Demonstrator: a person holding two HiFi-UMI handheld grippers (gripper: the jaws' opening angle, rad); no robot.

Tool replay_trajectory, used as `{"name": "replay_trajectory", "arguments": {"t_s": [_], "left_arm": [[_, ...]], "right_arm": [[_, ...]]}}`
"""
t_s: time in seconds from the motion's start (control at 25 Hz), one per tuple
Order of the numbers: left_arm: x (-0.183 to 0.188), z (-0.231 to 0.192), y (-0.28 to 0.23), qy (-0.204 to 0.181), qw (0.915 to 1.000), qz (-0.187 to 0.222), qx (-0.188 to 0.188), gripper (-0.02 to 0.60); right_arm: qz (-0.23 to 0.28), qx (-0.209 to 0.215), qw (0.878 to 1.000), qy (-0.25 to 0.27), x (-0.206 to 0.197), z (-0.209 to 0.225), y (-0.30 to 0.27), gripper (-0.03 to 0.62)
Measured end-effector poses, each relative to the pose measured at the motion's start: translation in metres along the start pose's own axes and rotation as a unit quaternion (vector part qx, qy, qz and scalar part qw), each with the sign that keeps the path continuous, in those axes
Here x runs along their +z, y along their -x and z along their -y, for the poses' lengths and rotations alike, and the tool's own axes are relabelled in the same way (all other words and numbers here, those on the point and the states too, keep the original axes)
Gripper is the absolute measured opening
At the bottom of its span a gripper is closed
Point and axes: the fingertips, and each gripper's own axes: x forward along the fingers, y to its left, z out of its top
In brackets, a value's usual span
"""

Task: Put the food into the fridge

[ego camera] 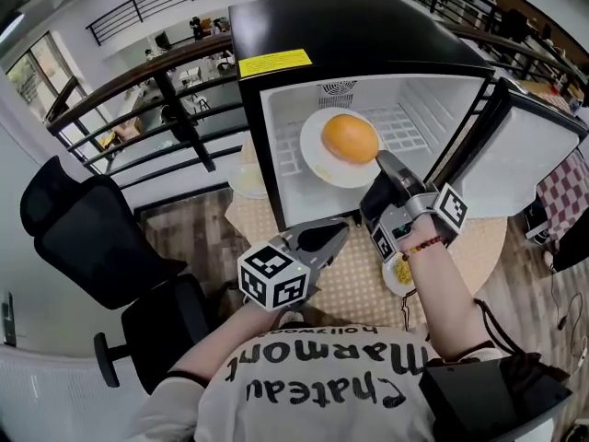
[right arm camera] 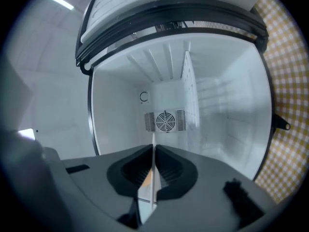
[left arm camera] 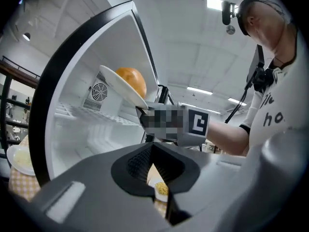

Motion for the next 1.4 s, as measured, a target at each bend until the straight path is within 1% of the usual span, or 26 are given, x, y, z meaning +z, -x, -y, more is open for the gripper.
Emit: {"name": "replay_trajectory", "arguments": {"t_s": [0.2, 0.28, 0.52, 0.68, 0.76, 0.84, 1.04, 1.28, 1.4], "left_arm": [[-0.013, -0.005, -0.007, -0.001, 0.9979, -0.035, -0.055, 0.008], [-0.017, -0.007, -0.009, -0.001, 0.9967, -0.043, -0.069, 0.008], [-0.026, -0.009, -0.013, 0.006, 0.9936, -0.056, -0.098, 0.008], [-0.029, -0.013, -0.016, 0.012, 0.9924, -0.056, -0.109, 0.008], [-0.028, -0.015, -0.018, 0.015, 0.9919, -0.055, -0.113, 0.008], [-0.028, -0.017, -0.019, 0.016, 0.9914, -0.055, -0.117, 0.008], [-0.025, -0.021, -0.022, 0.018, 0.9904, -0.053, -0.126, 0.008], [-0.023, -0.023, -0.028, 0.026, 0.9891, -0.047, -0.138, 0.008], [-0.020, -0.022, -0.028, 0.021, 0.9879, -0.044, -0.147, 0.008]], "right_arm": [[0.002, -0.025, 0.999, 0.028, -0.002, 0.013, -0.033, 0.029], [0.003, -0.036, 0.999, 0.040, -0.001, 0.020, -0.042, 0.029], [0.003, -0.082, 0.993, 0.082, 0.002, 0.039, -0.059, 0.029], [-0.004, -0.118, 0.986, 0.114, 0.001, 0.050, -0.066, 0.029], [-0.014, -0.124, 0.984, 0.130, 0.000, 0.051, -0.072, 0.029], [-0.024, -0.121, 0.982, 0.144, -0.002, 0.049, -0.080, 0.029], [-0.047, -0.146, 0.969, 0.193, -0.008, 0.047, -0.090, 0.029], [-0.066, -0.171, 0.954, 0.236, -0.008, 0.048, -0.093, 0.025], [-0.071, -0.185, 0.944, 0.264, -0.007, 0.048, -0.095, 0.026]]}}
